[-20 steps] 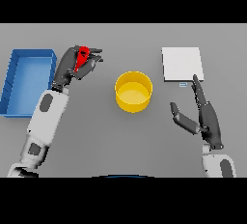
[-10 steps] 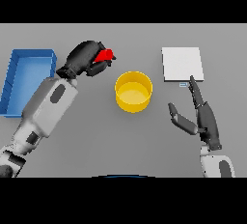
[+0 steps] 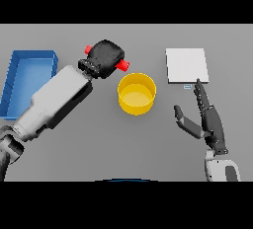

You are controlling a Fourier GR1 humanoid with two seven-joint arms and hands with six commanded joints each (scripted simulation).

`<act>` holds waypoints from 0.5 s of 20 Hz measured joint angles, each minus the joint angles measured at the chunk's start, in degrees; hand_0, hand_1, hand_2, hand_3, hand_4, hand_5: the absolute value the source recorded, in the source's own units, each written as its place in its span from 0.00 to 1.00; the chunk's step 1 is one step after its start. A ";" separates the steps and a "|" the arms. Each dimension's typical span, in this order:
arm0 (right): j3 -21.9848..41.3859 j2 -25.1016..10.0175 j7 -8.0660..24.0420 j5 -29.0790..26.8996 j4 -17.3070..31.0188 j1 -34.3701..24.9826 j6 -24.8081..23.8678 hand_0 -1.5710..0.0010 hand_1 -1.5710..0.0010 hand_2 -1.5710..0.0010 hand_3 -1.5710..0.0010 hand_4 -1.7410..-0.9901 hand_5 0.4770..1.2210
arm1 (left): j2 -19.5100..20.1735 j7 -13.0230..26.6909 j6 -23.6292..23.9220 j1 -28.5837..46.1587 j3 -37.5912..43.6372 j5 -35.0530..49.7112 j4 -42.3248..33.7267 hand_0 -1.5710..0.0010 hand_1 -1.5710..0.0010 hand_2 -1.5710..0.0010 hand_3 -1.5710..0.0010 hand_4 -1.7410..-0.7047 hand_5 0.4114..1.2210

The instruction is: Pick up the red beaker and tilt it to pour out 1 green nut into yellow bowl. Pick up the yellow bowl and place it on the metallic measuring scale.

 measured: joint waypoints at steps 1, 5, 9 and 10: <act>-0.07 0.17 0.49 -0.64 -0.13 -0.03 0.30 1.00 1.00 1.00 1.00 0.72 0.23 | 0.22 -0.61 -1.06 -1.29 -1.26 -1.37 0.59 0.00 0.00 0.00 0.15 0.02 0.99; 0.31 0.98 -0.29 -0.34 -0.27 0.29 -0.19 1.00 1.00 1.00 1.00 0.69 0.19 | -0.58 -4.80 -3.72 -5.16 -5.97 -5.62 3.16 0.00 0.00 0.00 0.09 0.02 1.00; -0.20 0.42 0.07 1.16 0.58 -0.31 -1.48 1.00 1.00 1.00 1.00 0.71 0.14 | -0.82 -8.32 -4.72 -8.12 -10.62 -10.09 4.70 0.00 0.00 0.00 0.04 0.01 1.00; -0.30 0.46 -0.71 1.00 0.62 -0.08 -1.50 1.00 1.00 1.00 1.00 0.73 0.14 | -0.45 -9.20 -5.26 -9.17 -11.67 -11.22 4.83 0.00 0.00 0.00 0.03 0.01 1.00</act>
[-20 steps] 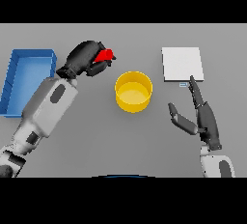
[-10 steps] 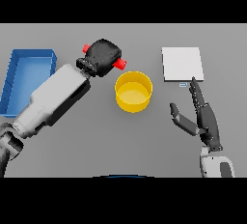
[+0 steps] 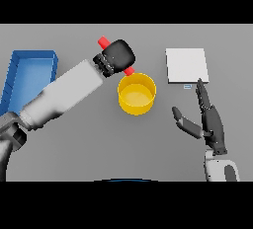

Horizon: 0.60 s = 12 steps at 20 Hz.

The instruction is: Pick up the red beaker and tilt it to pour out 1 green nut into yellow bowl. Pick up the yellow bowl and place it on the metallic measuring scale.

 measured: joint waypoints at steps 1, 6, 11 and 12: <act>0.82 0.78 -0.16 0.48 -0.49 0.26 -0.17 1.00 1.00 1.00 1.00 0.74 0.13 | -0.28 -1.14 0.53 -0.65 -1.25 -1.22 0.86 0.00 0.00 0.00 0.02 0.01 1.00; 0.44 0.85 -1.18 0.64 0.33 0.02 -0.71 1.00 1.00 1.00 1.00 0.79 0.12 | -0.87 -3.76 -0.15 -4.55 -7.32 -7.39 2.14 0.00 0.00 0.00 0.01 0.00 1.00; 0.68 0.50 -1.68 0.96 0.41 0.47 -0.36 1.00 1.00 1.00 1.00 0.81 0.14 | -1.35 -6.24 1.72 -6.80 -12.16 -12.52 4.07 0.00 0.00 0.00 0.00 0.01 1.00; 0.24 0.44 -1.46 0.67 0.46 -0.20 -0.62 1.00 1.00 1.00 1.00 0.81 0.14 | -1.56 -6.44 2.14 -7.14 -12.95 -13.43 4.61 0.00 0.00 0.00 0.00 0.01 1.00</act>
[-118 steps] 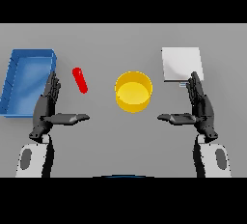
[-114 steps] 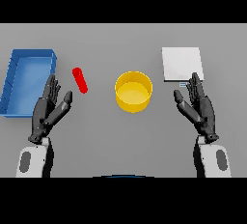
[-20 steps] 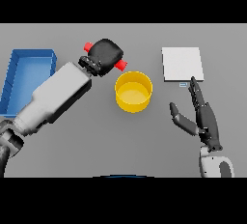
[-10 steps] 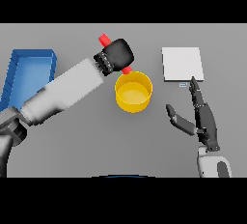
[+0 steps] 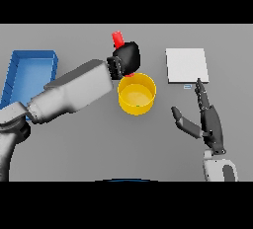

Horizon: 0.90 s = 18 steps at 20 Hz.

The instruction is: Pick up the red beaker and tilt it to pour out 1 green nut into yellow bowl. Pick up the yellow bowl and place it on the metallic measuring scale.

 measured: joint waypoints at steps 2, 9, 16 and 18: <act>-0.04 0.17 0.79 -0.55 -0.34 -0.71 0.21 1.00 1.00 1.00 1.00 0.81 0.14 | -0.62 -0.62 0.45 -1.64 -1.44 -1.84 1.04 0.00 0.00 0.00 0.00 0.01 1.00; 0.52 0.48 0.43 0.18 -1.01 0.20 -0.08 1.00 1.00 1.00 1.00 0.81 0.12 | -0.33 -5.84 1.20 -13.28 -3.44 -6.49 3.69 0.00 0.00 0.00 0.00 0.01 1.00; 0.78 0.71 -0.23 -1.12 -0.66 -0.42 1.09 1.00 1.00 1.00 1.00 0.85 0.12 | 4.95 -1.32 2.60 -23.84 11.44 0.69 15.79 0.00 0.00 0.00 0.00 0.01 1.00; 1.07 0.21 -1.27 -0.64 -0.59 -0.60 1.33 1.00 1.00 1.00 1.00 0.85 0.13 | 7.31 2.51 0.04 -24.80 20.68 7.83 20.83 0.00 0.00 0.00 0.04 0.01 1.00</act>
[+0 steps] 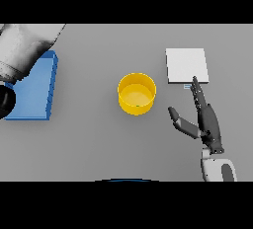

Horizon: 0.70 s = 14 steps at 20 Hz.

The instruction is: Pick up the red beaker and tilt it to pour out 1 green nut into yellow bowl. Pick up the yellow bowl and place it on the metallic measuring scale.

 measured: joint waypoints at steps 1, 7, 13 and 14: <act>0.01 -0.36 0.37 0.13 -0.05 -0.11 0.13 1.00 1.00 1.00 1.00 0.85 0.14 | 1.64 1.11 -0.56 -0.40 4.68 3.85 1.89 0.00 0.00 0.00 0.04 0.01 1.00; -0.42 -1.10 0.27 -0.20 1.74 -1.68 0.51 1.00 1.00 1.00 1.00 0.82 0.17 | 11.27 6.50 3.15 7.89 26.57 24.70 8.79 0.00 0.00 0.00 0.01 0.00 1.00; 0.28 -1.76 0.20 1.21 2.19 -1.72 0.59 1.00 1.00 1.00 1.00 0.81 0.22 | 13.50 18.08 14.42 24.95 35.48 36.66 2.52 0.00 0.00 0.00 0.00 0.00 1.00; 0.19 -1.78 0.88 0.75 1.85 -2.22 0.83 1.00 1.00 1.00 1.00 0.80 0.23 | 13.16 20.30 16.05 27.61 37.04 38.85 0.63 0.00 0.00 0.00 0.00 0.00 1.00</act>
